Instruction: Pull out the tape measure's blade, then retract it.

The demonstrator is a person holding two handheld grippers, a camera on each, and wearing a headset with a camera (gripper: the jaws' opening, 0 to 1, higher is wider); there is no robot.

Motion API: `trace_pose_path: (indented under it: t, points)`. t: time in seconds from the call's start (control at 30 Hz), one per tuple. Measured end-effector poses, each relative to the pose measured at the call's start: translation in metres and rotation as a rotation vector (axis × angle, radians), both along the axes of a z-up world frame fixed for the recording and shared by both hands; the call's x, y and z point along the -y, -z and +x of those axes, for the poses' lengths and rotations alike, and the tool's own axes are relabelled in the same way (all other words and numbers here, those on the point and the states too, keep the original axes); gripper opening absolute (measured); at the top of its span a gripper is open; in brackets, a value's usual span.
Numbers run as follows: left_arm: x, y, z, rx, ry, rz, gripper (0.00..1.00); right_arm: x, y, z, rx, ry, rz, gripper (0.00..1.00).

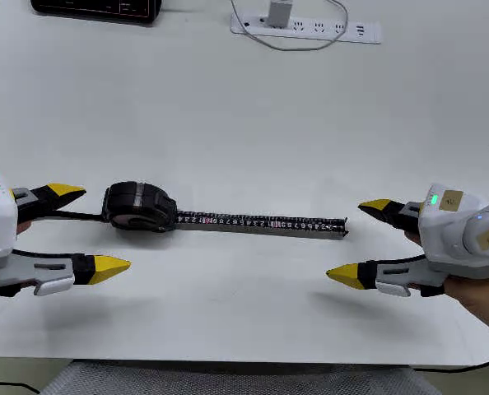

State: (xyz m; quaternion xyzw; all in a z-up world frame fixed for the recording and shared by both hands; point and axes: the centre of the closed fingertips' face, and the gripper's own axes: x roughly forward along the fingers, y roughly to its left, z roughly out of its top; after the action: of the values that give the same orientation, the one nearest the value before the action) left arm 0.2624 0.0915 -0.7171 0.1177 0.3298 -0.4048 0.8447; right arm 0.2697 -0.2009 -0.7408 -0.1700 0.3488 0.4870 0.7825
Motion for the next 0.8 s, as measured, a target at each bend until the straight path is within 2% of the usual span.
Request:
trace_pose_path:
  t: [0.33, 0.5, 0.73, 0.8]
  points:
    - [-0.002, -0.004, -0.012, 0.013, -0.030, -0.008, 0.70, 0.008, -0.006, -0.005, 0.029, 0.061, 0.042, 0.67]
    - [-0.008, -0.010, -0.013, 0.041, -0.079, -0.013, 0.73, 0.012, -0.010, -0.009, 0.044, 0.079, 0.055, 0.68]
    - [-0.008, -0.011, -0.020, 0.039, -0.110, -0.018, 0.75, 0.019, -0.008, -0.016, 0.048, 0.093, 0.052, 0.72]
    - [-0.008, -0.011, -0.023, 0.031, -0.119, -0.032, 0.76, 0.021, -0.008, -0.020, 0.043, 0.098, 0.052, 0.74]
